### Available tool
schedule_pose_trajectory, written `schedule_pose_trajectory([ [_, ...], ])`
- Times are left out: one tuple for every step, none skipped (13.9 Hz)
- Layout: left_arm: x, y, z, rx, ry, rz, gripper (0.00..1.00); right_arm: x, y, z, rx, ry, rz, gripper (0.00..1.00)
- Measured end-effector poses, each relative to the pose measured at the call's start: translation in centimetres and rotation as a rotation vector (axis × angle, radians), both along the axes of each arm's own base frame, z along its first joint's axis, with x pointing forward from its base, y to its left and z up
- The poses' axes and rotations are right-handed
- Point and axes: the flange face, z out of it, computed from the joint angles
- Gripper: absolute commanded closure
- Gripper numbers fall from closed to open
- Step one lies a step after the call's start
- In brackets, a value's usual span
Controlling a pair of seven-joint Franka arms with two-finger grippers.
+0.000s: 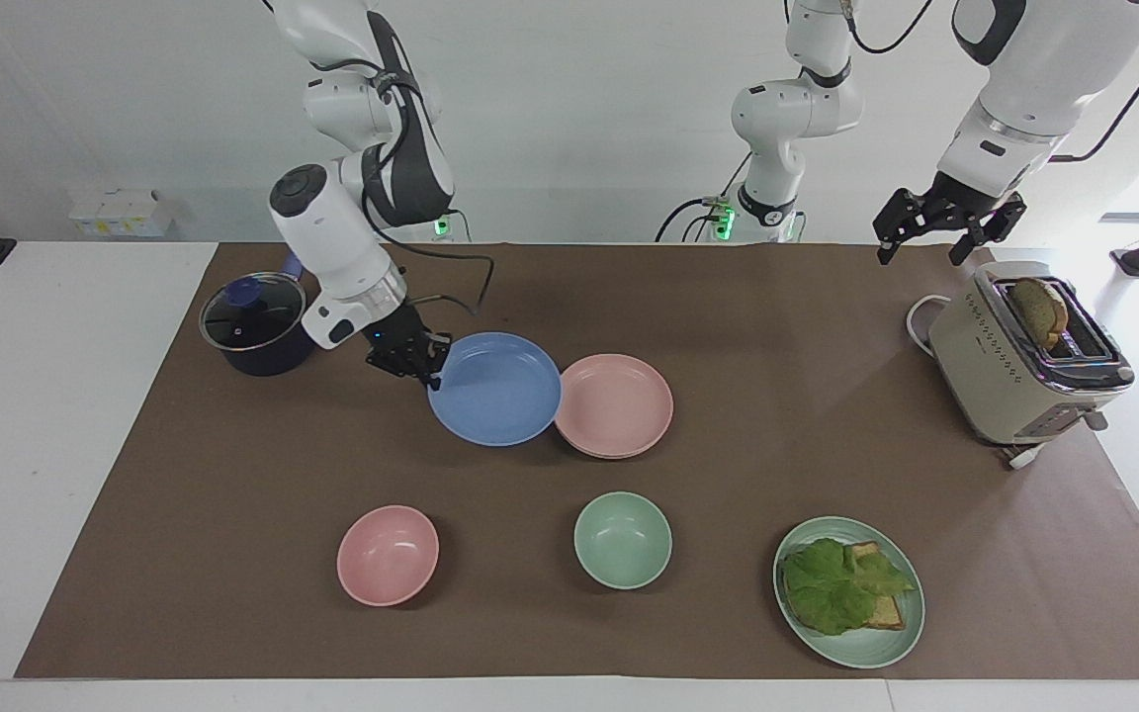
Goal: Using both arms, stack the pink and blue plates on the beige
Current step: 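Carry the blue plate with the right gripper onto the pink plate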
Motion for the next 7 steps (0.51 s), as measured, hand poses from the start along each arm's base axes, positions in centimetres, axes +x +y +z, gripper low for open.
schedule_pose_trajectory([
  [0.0, 0.0, 0.0, 0.0, 0.0, 0.0, 0.0, -0.4, 1.6, 0.2, 0.006, 0.006, -0.009, 1.0],
  [0.0, 0.0, 0.0, 0.0, 0.0, 0.0, 0.0, -0.8, 3.1, 0.2, 0.009, 0.009, -0.013, 1.0],
  [0.0, 0.0, 0.0, 0.0, 0.0, 0.0, 0.0, -0.9, 4.6, -0.1, 0.016, -0.004, -0.021, 1.0],
  [0.0, 0.0, 0.0, 0.0, 0.0, 0.0, 0.0, -0.9, 5.7, -0.5, 0.022, -0.023, -0.029, 1.0],
  [0.0, 0.0, 0.0, 0.0, 0.0, 0.0, 0.0, -0.9, 6.6, -1.2, 0.025, -0.037, -0.032, 1.0],
  [0.0, 0.0, 0.0, 0.0, 0.0, 0.0, 0.0, -0.8, 7.3, -2.1, 0.026, -0.045, -0.03, 1.0],
  [0.0, 0.0, 0.0, 0.0, 0.0, 0.0, 0.0, -0.7, 7.8, -2.8, 0.027, -0.056, -0.028, 1.0],
])
